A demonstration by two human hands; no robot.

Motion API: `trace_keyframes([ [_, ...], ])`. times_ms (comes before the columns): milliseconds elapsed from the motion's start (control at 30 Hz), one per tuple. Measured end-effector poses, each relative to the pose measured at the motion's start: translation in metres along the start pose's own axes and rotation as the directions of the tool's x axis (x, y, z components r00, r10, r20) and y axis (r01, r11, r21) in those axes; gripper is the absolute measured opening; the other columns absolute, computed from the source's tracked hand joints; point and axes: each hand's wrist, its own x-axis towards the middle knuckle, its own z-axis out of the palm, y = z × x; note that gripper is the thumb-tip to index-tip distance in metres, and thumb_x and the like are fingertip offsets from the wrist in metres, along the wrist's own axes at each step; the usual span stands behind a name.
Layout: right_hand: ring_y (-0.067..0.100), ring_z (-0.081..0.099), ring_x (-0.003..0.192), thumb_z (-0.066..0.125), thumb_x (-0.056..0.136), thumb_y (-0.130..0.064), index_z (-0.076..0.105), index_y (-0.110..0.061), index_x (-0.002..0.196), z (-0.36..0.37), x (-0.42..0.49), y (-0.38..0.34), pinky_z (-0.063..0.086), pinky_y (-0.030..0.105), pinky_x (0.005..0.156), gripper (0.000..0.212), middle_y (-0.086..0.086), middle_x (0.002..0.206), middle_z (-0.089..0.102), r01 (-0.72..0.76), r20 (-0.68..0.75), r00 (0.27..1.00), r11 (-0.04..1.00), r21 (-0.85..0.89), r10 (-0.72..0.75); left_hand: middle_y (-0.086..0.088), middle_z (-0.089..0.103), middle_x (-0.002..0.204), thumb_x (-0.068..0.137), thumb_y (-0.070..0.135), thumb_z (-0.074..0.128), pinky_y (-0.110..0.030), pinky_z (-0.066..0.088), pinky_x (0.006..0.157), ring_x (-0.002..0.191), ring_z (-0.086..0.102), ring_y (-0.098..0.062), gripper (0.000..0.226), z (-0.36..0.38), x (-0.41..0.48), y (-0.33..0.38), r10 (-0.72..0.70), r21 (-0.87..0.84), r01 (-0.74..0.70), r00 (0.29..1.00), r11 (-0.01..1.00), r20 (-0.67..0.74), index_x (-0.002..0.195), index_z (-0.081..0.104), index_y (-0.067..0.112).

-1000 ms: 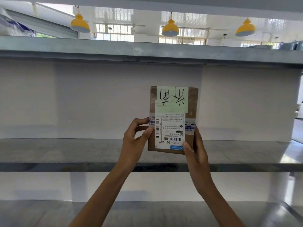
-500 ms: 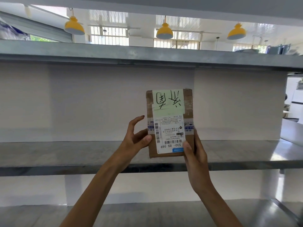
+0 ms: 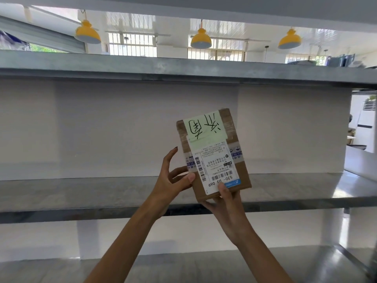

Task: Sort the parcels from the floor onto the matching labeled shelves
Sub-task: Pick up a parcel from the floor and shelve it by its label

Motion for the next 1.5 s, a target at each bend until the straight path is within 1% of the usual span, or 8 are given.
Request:
trace_keyframes([
  [200,0.022,0.063,0.113,0.09,0.044,-0.046,0.046,-0.033,0.129,-0.012,0.007,-0.021,0.058,0.037,0.075,0.097,0.004,0.126,0.062,0.039,-0.042,0.998,0.997,-0.06,-0.042,0.002,0.045,0.139,0.063,0.026,0.083,-0.041,0.053,0.092,0.117,0.057,-0.014,0.113,-0.006,0.003,0.011,0.062,0.081,-0.059,0.997,0.995,-0.035,0.144,0.007,0.044],
  [333,0.019,0.065,0.109,0.089,0.042,-0.049,0.051,-0.034,0.122,-0.02,0.01,-0.029,0.058,0.035,0.074,0.09,-0.001,0.119,0.067,0.053,-0.047,0.997,0.993,-0.106,-0.058,0.01,0.03,0.15,0.072,0.019,0.076,-0.04,0.047,0.095,0.128,0.041,-0.008,0.1,-0.019,0.008,0.022,0.14,0.142,-0.125,0.985,0.982,-0.101,0.143,0.013,0.048],
  [500,0.016,0.065,0.108,0.085,0.042,-0.057,0.053,-0.037,0.119,-0.021,0.016,-0.037,0.059,0.035,0.076,0.086,-0.004,0.116,0.068,0.106,-0.085,0.989,0.977,-0.183,-0.123,0.007,0.054,0.131,0.076,0.014,0.073,-0.041,0.055,0.091,0.123,0.051,-0.015,0.071,-0.016,0.007,0.018,0.165,0.194,-0.151,0.985,0.969,-0.058,0.134,0.039,0.036],
  [933,0.017,0.064,0.11,0.085,0.049,-0.05,0.052,-0.023,0.124,-0.019,0.025,-0.038,0.057,0.028,0.082,0.086,-0.002,0.115,0.069,0.144,-0.044,0.987,0.969,-0.199,-0.156,0.007,0.053,0.126,0.063,0.038,0.076,-0.028,0.04,0.097,0.114,0.05,-0.01,0.074,-0.015,0.009,0.002,0.153,0.304,-0.085,0.966,0.949,-0.209,0.126,0.038,0.029],
  [1133,0.017,0.065,0.109,0.077,0.057,-0.041,0.055,-0.019,0.109,-0.02,0.031,-0.041,0.055,0.02,0.076,0.061,-0.005,0.103,0.073,0.182,-0.075,0.977,0.961,-0.207,-0.201,0.014,0.054,0.106,0.078,0.018,0.07,-0.01,0.053,0.07,0.096,0.058,-0.002,0.052,-0.01,0.007,-0.005,0.078,0.2,-0.036,0.975,0.979,-0.206,0.114,0.032,0.022],
  [1333,0.01,0.062,0.112,0.08,0.049,-0.061,0.052,-0.023,0.119,-0.022,0.029,-0.037,0.053,0.019,0.085,0.084,-0.007,0.115,0.068,0.184,-0.063,0.976,0.945,-0.272,-0.208,0.006,0.064,0.106,0.072,0.026,0.071,-0.019,0.057,0.077,0.104,0.063,-0.021,0.045,-0.012,0.005,-0.006,0.041,0.056,-0.03,0.974,0.998,-0.223,0.103,0.038,0.029],
  [1433,0.01,0.05,0.126,0.076,0.048,-0.067,0.032,-0.036,0.14,-0.018,0.027,-0.029,0.043,0.034,0.102,0.107,-0.01,0.137,0.052,0.141,-0.034,0.987,0.953,-0.267,-0.155,-0.002,0.065,0.11,0.061,0.034,0.072,-0.033,0.055,0.087,0.104,0.063,-0.024,0.054,-0.008,0.006,-0.005,0.04,-0.028,-0.049,0.965,0.998,-0.258,0.105,0.04,0.029],
  [1500,0.02,0.045,0.128,0.074,0.052,-0.064,0.036,-0.042,0.135,-0.012,0.023,-0.018,0.043,0.046,0.1,0.094,-0.003,0.143,0.044,0.026,-0.065,0.997,0.995,-0.095,-0.032,-0.001,0.065,0.109,0.059,0.035,0.073,-0.033,0.056,0.087,0.103,0.064,-0.022,0.06,-0.003,0.005,-0.005,0.055,-0.031,-0.066,0.96,0.997,-0.275,0.108,0.039,0.031],
])
